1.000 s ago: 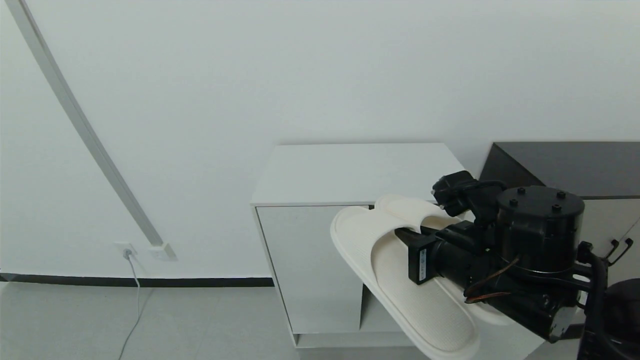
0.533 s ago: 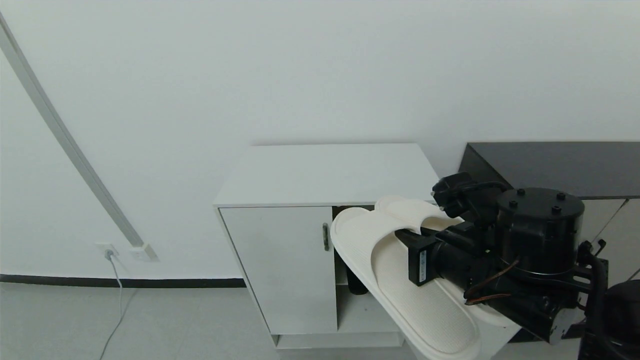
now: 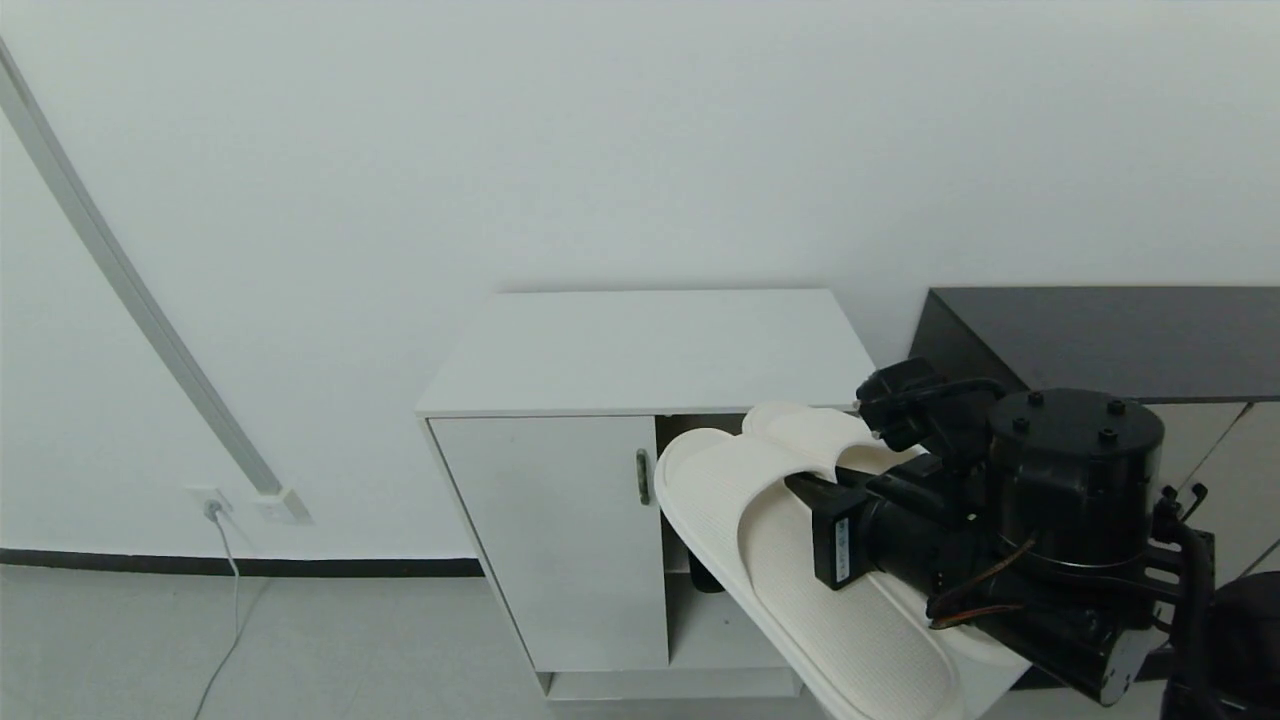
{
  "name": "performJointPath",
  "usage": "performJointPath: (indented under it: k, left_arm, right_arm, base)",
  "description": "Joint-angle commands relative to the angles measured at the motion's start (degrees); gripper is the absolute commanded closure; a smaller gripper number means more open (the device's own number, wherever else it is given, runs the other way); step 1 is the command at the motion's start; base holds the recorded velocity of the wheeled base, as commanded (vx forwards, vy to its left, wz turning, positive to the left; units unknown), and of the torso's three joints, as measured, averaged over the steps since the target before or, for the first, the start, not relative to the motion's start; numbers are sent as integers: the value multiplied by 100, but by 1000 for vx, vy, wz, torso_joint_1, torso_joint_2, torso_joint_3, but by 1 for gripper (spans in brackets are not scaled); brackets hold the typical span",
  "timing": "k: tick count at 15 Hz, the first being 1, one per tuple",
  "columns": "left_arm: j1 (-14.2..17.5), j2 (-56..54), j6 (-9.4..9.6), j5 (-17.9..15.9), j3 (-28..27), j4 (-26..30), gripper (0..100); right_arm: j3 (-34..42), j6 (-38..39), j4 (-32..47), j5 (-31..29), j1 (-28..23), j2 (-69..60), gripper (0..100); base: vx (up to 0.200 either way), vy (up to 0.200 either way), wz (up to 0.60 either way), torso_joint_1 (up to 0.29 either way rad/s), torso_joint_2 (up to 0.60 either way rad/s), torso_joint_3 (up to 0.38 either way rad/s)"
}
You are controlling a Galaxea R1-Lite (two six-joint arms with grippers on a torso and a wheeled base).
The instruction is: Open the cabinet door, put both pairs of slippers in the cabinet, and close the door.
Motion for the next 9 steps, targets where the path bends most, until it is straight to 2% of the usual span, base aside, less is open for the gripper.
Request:
performJointPath:
  k: [1,9]
  left_arm:
    - [0,7,-4,1,0,-4,100]
    - [0,7,-22,10,0,-4,100]
  right_arm:
    - [43,-36,-53,3,-9,19,100]
    - [192,-229,-326,-15,-9,177,100]
  base:
    - [0,0,0,0,0,0]
    - [0,0,0,0,0,0]
